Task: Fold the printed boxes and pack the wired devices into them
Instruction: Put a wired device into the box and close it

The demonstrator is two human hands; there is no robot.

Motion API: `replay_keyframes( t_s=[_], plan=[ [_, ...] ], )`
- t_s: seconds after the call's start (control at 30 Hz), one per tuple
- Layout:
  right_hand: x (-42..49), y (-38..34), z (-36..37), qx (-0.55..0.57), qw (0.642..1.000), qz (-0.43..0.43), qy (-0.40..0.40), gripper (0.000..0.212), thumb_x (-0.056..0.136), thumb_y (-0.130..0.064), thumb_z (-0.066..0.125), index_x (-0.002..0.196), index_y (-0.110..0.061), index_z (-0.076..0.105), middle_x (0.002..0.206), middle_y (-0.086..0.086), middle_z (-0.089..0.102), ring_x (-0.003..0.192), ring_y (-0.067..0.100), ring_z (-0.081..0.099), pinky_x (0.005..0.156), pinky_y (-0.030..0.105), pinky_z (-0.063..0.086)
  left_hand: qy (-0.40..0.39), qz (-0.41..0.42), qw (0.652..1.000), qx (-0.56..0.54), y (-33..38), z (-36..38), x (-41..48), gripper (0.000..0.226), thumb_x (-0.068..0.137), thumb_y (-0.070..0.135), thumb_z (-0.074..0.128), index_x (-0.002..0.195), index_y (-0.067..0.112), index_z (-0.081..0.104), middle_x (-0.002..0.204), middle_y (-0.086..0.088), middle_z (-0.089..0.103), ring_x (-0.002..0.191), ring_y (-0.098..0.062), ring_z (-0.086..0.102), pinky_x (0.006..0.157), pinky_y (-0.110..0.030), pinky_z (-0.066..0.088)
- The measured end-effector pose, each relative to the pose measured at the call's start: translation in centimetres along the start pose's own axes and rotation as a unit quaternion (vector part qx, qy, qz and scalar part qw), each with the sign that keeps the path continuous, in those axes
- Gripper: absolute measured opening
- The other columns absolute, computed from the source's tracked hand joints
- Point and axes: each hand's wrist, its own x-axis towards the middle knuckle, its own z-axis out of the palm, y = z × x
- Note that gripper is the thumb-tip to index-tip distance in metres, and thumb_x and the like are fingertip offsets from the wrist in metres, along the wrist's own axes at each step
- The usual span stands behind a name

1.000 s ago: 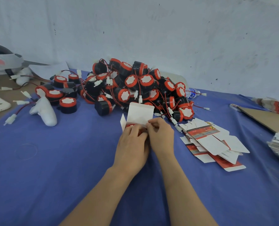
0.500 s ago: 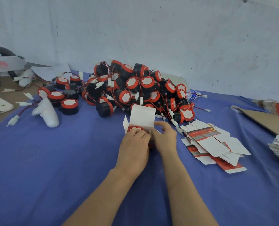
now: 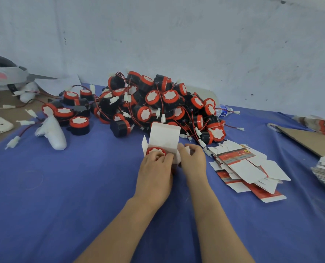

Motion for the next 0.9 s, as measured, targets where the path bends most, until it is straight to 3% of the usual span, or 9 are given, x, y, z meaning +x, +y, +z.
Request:
replay_keyframes(
  t_s=[0.07,0.13,0.27,0.43,0.53,0.63,0.73,0.83,0.9],
  plan=[
    [-0.2,-0.5,-0.5,0.055,0.998,0.009,-0.026,0.038,0.098,-0.034,0.049,0.076,-0.006,0.061,0.073,0.008,0.062,0.068,0.021,0.056,0.061,0.028,0.048,0.01,0.001,1.0,-0.012,-0.2,-0.1,0.2,0.03,0.095,0.018,0.045,0.122,0.025,0.056,0.129,0.005,0.052,0.12,-0.013,0.044,0.097,-0.023,0.038],
    [-0.4,-0.6,-0.7,0.049,0.997,0.009,-0.067,0.045,0.1,-0.04,0.043,0.071,-0.017,0.07,0.073,-0.001,0.068,0.068,0.013,0.062,0.061,0.023,0.049,0.025,0.03,0.999,-0.02,-0.4,-0.2,0.4,0.03,0.093,0.012,0.046,0.117,0.023,0.06,0.121,0.006,0.059,0.112,-0.012,0.049,0.09,-0.023,0.039],
    [-0.7,0.1,-0.1,-0.03,0.994,-0.029,-0.102,0.013,0.094,-0.024,0.058,0.106,-0.022,0.06,0.103,-0.001,0.063,0.094,0.017,0.059,0.066,0.022,0.047,0.072,0.002,0.991,-0.113,-0.7,-0.6,0.4,0.019,0.091,0.003,0.052,0.102,0.015,0.061,0.113,0.003,0.056,0.088,-0.014,0.055,0.072,-0.027,0.047],
    [-0.6,0.4,0.0,-0.038,0.992,-0.013,-0.116,0.058,0.095,-0.025,0.057,0.146,-0.018,0.03,0.133,-0.001,0.052,0.109,0.016,0.052,0.079,0.024,0.041,0.283,-0.063,0.946,-0.145,-1.9,-1.2,1.1,0.023,0.093,0.012,0.054,0.115,0.011,0.057,0.122,-0.002,0.052,0.109,-0.015,0.046,0.092,-0.023,0.037],
    [-0.5,0.5,0.1,-0.025,0.992,-0.018,-0.123,0.051,0.096,-0.021,0.055,0.143,-0.018,0.037,0.136,0.0,0.052,0.117,0.016,0.052,0.083,0.024,0.043,0.183,-0.214,0.893,-0.351,-2.6,-1.6,1.6,0.034,0.104,0.031,0.035,0.134,0.02,0.046,0.137,0.006,0.046,0.12,-0.006,0.044,0.103,-0.026,0.033],
    [-0.5,0.5,0.2,-0.01,0.992,-0.037,-0.123,0.037,0.096,-0.015,0.054,0.132,-0.018,0.048,0.129,0.001,0.057,0.108,0.013,0.054,0.072,0.016,0.045,0.005,-0.243,0.845,-0.476,-3.3,-1.1,1.8,0.036,0.106,0.033,0.027,0.116,0.029,0.06,0.125,0.003,0.063,0.106,-0.007,0.06,0.094,-0.026,0.047],
    [-0.7,0.7,0.3,0.016,0.99,-0.049,-0.129,0.03,0.095,-0.012,0.054,0.121,-0.024,0.047,0.121,-0.003,0.059,0.101,0.01,0.057,0.07,0.016,0.047,0.011,-0.243,0.847,-0.473,-3.2,-1.1,1.6,0.024,0.101,0.016,0.045,0.12,0.026,0.054,0.124,0.003,0.058,0.103,-0.004,0.058,0.077,-0.014,0.049],
    [-0.9,0.6,0.4,0.029,0.988,-0.08,-0.129,0.032,0.094,-0.006,0.054,0.107,-0.035,0.046,0.106,-0.009,0.06,0.087,0.01,0.059,0.066,0.015,0.048,0.04,-0.23,0.852,-0.469,-3.3,-0.7,1.5,0.043,0.095,0.003,0.052,0.127,0.029,0.039,0.12,0.008,0.051,0.098,0.003,0.051,0.067,-0.004,0.045],
    [-1.1,0.6,0.6,0.001,0.986,-0.117,-0.122,0.036,0.092,-0.002,0.053,0.096,-0.037,0.049,0.093,-0.005,0.059,0.074,0.012,0.053,0.06,0.014,0.044,0.053,-0.235,0.849,-0.47,-3.5,-0.5,1.7,0.056,0.094,0.0,0.052,0.137,0.031,0.032,0.112,0.012,0.05,0.101,-0.002,0.051,0.07,-0.01,0.045]
  ],
)
